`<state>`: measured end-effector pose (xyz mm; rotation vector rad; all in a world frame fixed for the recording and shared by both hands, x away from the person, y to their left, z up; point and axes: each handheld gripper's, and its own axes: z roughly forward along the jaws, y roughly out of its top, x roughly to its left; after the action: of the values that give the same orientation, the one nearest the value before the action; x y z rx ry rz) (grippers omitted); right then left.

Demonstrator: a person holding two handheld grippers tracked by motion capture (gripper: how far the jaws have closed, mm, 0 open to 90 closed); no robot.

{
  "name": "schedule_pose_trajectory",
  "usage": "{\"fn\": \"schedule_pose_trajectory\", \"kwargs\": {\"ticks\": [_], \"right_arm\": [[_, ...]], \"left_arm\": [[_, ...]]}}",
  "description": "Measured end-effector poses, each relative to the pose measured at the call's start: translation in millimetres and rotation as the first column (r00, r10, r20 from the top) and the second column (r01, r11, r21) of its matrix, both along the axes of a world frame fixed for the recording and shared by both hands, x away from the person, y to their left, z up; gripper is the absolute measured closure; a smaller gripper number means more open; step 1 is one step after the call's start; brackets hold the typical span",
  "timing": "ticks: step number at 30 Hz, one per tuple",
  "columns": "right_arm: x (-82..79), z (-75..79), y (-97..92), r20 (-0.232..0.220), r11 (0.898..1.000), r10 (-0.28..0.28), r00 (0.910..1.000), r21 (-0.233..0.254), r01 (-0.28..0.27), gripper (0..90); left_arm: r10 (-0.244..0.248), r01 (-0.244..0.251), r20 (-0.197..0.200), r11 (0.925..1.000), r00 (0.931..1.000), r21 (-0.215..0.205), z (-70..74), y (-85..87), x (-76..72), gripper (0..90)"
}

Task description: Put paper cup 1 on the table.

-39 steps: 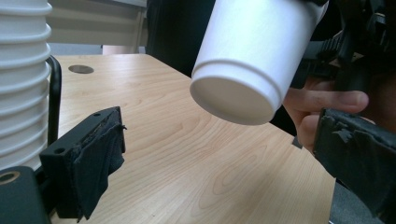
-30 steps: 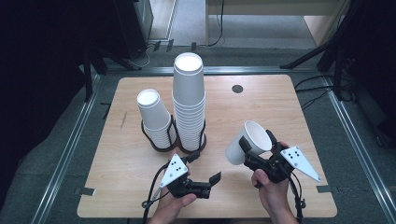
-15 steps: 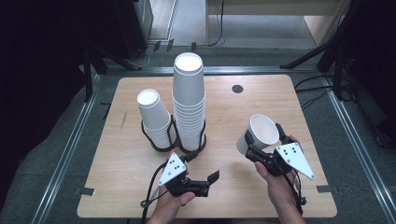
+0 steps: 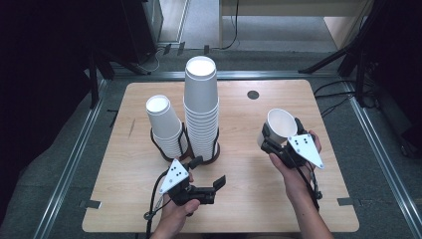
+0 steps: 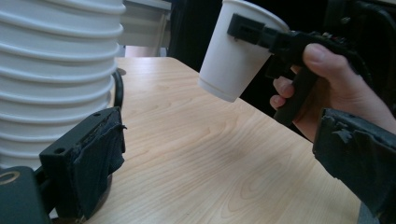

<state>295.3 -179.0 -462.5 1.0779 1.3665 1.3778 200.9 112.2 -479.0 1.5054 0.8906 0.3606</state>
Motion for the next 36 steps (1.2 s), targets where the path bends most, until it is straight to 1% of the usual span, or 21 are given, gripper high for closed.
{"fn": "schedule_pose_trajectory", "kwargs": {"ticks": [1,5,9,10,11,13,16,19,21,24,25,27,29,31,36], "right_arm": [[4.0,-0.3,0.5,-0.004,1.0,-0.002,1.0,-0.014,0.002,8.0],[20.3,-2.7,3.0,-0.014,0.999,-0.019,0.9997,-0.035,0.019,8.0],[36.6,-7.4,5.6,-0.019,0.997,-0.037,0.9991,-0.07,0.036,7.8],[40.5,-8.9,6.5,-0.021,0.996,-0.039,0.999,-0.082,0.037,7.8],[44.1,-10.6,7.4,-0.024,0.995,-0.043,0.9988,-0.094,0.041,7.7],[51.1,-14.0,8.9,-0.022,0.993,-0.045,0.9987,-0.114,0.043,7.6],[60.5,-19.4,10.1,-0.025,0.987,-0.064,0.9976,-0.148,0.06,7.5],[69.0,-24.9,10.0,-0.047,0.985,-0.08,0.9957,-0.156,0.071,7.5],[73.8,-29.4,9.4,-0.065,0.985,-0.085,0.9943,-0.159,0.074,7.4],[79.7,-36.6,8.2,-0.09,0.978,-0.116,0.9891,-0.183,0.098,6.8],[81.3,-38.5,7.8,-0.089,0.976,-0.125,0.9882,-0.19,0.106,6.7],[83.9,-41.3,7.2,-0.084,0.977,-0.132,0.9877,-0.181,0.115,6.4],[85.7,-43.0,6.6,-0.094,0.98,-0.137,0.9862,-0.161,0.12,6.2],[87.3,-44.8,6.5,-0.101,0.98,-0.137,0.9854,-0.162,0.12,5.9],[90.1,-49.9,6.4,-0.119,0.976,-0.159,0.9802,-0.169,0.137,5.1]], "left_arm": [[0.003,-0.003,0.001,1.0,1.0,-0.004,0.7,1.3,0.4,2.5],[0.022,-0.022,0.001,0.9997,0.9998,-0.014,3.7,7.9,1.6,2.4],[0.039,-0.038,0.002,0.9991,0.9993,-0.02,6.9,13.7,3.1,2.4],[0.042,-0.042,0.002,0.999,0.9991,-0.015,7.4,15.1,3.6,2.4],[0.048,-0.048,0.0,0.9986,0.9989,-0.022,7.9,15.7,3.9,2.4],[0.053,-0.053,-0.001,0.9985,0.9986,-0.015,8.2,18.0,4.5,2.4],[0.062,-0.062,-0.009,0.9979,0.9981,-0.02,8.4,20.6,5.9,2.4],[0.07,-0.071,-0.009,0.9972,0.9975,-0.024,8.7,23.5,6.6,2.4],[0.086,-0.086,0.0,0.9962,0.9963,-0.014,8.6,24.6,6.9,2.4],[0.092,-0.092,0.002,0.9956,0.9958,-0.02,8.9,26.5,7.0,2.4],[0.093,-0.093,0.004,0.9955,0.9956,-0.019,9.1,27.1,7.0,2.4],[0.095,-0.095,-0.001,0.9952,0.9955,-0.024,9.3,28.5,7.5,2.5],[0.097,-0.097,-0.002,0.9949,0.9953,-0.028,9.1,29.5,8.1,2.5],[0.099,-0.099,-0.002,0.9947,0.995,-0.027,9.2,30.0,8.2,2.4],[0.101,-0.101,-0.002,0.9947,0.9949,-0.021,9.0,29.6,8.4,2.5]]}}
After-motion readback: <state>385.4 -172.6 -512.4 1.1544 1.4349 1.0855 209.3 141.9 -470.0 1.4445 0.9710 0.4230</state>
